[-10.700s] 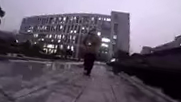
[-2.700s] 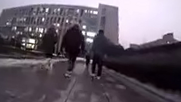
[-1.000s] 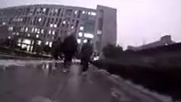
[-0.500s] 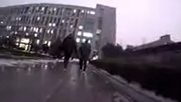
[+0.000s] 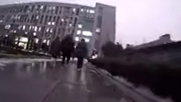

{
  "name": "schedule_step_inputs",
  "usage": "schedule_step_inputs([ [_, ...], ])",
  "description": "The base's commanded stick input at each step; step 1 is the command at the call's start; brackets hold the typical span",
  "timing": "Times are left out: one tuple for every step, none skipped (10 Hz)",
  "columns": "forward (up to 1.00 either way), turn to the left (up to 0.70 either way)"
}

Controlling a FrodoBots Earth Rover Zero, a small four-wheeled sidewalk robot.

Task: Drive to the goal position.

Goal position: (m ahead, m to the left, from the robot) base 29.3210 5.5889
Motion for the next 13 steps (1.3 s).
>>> schedule_step_inputs([
  [1.0,0.0],
  [1.0,0.0],
  [1.0,0.0],
  [1.0,0.0],
  [1.0,0.0],
  [1.0,0.0],
  [1.0,0.0],
  [1.0,0.0],
  [1.0,0.0],
  [1.0,0.0],
  [1.0,0.0],
  [1.0,0.19],
  [1.0,0.27],
])
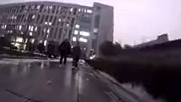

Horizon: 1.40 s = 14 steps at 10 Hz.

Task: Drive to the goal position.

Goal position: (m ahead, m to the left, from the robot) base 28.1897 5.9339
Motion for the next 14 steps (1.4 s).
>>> schedule_step_inputs([
  [1.0,0.27],
  [1.0,0.27],
  [1.0,0.27],
  [1.0,0.27],
  [1.0,0.27],
  [1.0,0.27],
  [1.0,0.27],
  [1.0,0.27],
  [1.0,0.27],
  [1.0,0.27],
  [1.0,0.27],
  [1.0,0.27],
  [1.0,0.27],
  [1.0,0.2],
])
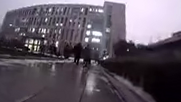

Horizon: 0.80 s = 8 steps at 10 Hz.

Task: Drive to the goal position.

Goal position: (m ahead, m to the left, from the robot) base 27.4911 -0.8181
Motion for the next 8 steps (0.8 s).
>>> schedule_step_inputs([
  [1.0,0.04],
  [1.0,0.0],
  [1.0,0.0],
  [1.0,0.0],
  [1.0,0.0],
  [1.0,0.0],
  [1.0,0.0],
  [1.0,0.0],
])
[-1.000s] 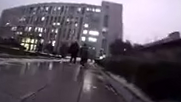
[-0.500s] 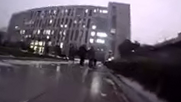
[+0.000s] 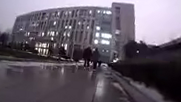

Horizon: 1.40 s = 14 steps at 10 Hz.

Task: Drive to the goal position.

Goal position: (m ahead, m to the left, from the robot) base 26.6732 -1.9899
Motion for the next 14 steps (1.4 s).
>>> schedule_step_inputs([
  [1.0,0.0],
  [1.0,0.0],
  [1.0,0.0],
  [1.0,0.0],
  [1.0,0.0],
  [1.0,0.0],
  [1.0,0.0],
  [1.0,0.0],
  [1.0,0.0],
  [1.0,0.0],
  [1.0,0.0],
  [1.0,0.0],
  [1.0,0.0],
  [1.0,0.0],
])
